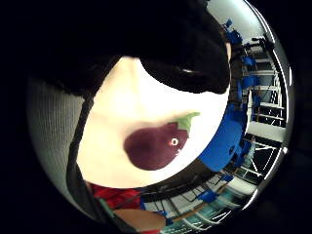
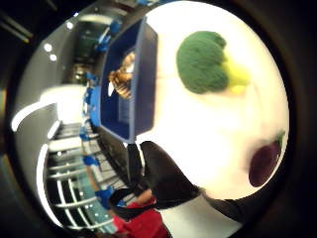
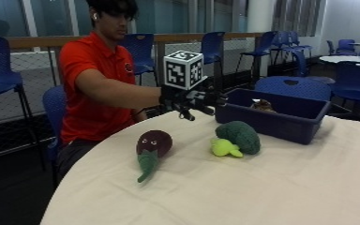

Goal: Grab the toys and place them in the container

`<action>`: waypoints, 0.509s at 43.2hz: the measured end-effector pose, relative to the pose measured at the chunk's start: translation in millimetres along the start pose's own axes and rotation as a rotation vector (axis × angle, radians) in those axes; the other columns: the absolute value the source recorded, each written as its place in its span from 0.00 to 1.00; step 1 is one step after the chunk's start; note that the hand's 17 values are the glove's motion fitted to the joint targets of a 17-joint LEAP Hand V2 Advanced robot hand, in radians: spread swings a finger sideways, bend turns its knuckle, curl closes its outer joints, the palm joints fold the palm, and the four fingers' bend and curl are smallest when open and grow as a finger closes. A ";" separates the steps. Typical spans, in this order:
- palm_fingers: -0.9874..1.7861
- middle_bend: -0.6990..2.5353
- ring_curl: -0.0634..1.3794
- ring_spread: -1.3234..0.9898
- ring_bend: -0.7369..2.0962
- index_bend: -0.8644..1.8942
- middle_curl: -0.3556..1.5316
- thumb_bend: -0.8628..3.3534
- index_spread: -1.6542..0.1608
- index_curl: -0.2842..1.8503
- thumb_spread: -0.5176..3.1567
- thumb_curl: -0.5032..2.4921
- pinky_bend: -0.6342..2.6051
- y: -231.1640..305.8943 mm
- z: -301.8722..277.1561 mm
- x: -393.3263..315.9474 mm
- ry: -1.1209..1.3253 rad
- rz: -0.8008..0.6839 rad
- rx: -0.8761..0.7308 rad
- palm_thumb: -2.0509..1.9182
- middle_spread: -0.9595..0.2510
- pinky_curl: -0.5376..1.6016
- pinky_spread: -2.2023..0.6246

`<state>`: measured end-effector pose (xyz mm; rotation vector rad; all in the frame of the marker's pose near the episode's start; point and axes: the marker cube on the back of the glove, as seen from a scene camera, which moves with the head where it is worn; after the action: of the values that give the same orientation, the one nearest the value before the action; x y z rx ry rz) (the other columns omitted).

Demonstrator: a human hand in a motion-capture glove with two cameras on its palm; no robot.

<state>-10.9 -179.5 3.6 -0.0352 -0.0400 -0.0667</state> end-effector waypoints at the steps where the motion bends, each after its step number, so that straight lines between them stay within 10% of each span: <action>1: 0.26 0.25 0.19 0.58 0.31 0.36 0.34 0.19 0.73 0.26 0.42 0.27 0.51 3.3 1.9 7.7 -0.002 0.010 -0.002 0.49 0.73 0.41 0.82; 22: 0.26 0.25 0.18 0.58 0.31 0.35 0.31 0.19 0.73 0.24 0.41 0.25 0.49 46.6 43.7 93.3 0.036 0.143 -0.071 0.49 0.73 0.40 0.82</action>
<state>83.5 -137.6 49.5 -0.1076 0.0014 0.0738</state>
